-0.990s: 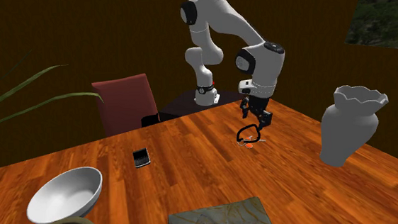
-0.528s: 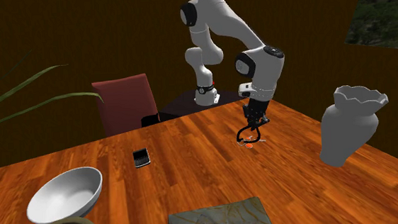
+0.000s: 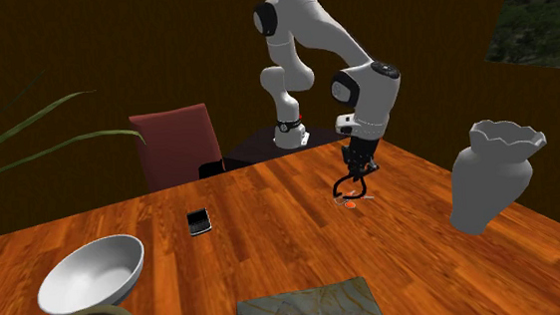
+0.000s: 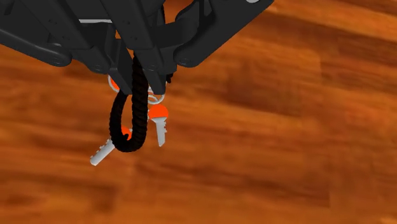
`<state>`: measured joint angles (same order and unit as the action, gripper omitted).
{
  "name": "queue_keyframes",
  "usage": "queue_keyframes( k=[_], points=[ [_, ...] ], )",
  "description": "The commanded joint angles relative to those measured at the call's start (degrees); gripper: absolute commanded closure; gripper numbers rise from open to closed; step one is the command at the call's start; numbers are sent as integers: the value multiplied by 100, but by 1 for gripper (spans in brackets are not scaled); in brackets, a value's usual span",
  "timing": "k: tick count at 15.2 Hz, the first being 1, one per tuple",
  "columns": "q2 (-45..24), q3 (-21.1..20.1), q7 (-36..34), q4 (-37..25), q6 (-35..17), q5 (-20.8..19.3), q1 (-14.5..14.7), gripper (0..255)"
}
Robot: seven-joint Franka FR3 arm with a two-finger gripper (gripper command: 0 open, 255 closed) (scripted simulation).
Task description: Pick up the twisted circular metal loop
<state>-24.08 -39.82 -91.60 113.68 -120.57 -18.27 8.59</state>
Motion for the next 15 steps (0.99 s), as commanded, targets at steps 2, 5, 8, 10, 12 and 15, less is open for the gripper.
queue_keyframes(
  k=[2, 5, 8, 10, 12, 15],
  points=[
    [136, -65, 70, -53, 158, 110, -48, 255],
    [286, -131, 148, -113, 332, 231, -100, 255],
    [430, -191, 223, -184, 511, 347, -148, 255],
    [522, -226, 272, -238, 633, 420, -177, 255],
    [610, -258, 319, -298, 757, 491, -203, 255],
    [660, -275, 345, -334, 829, 531, -217, 255]
  ],
)
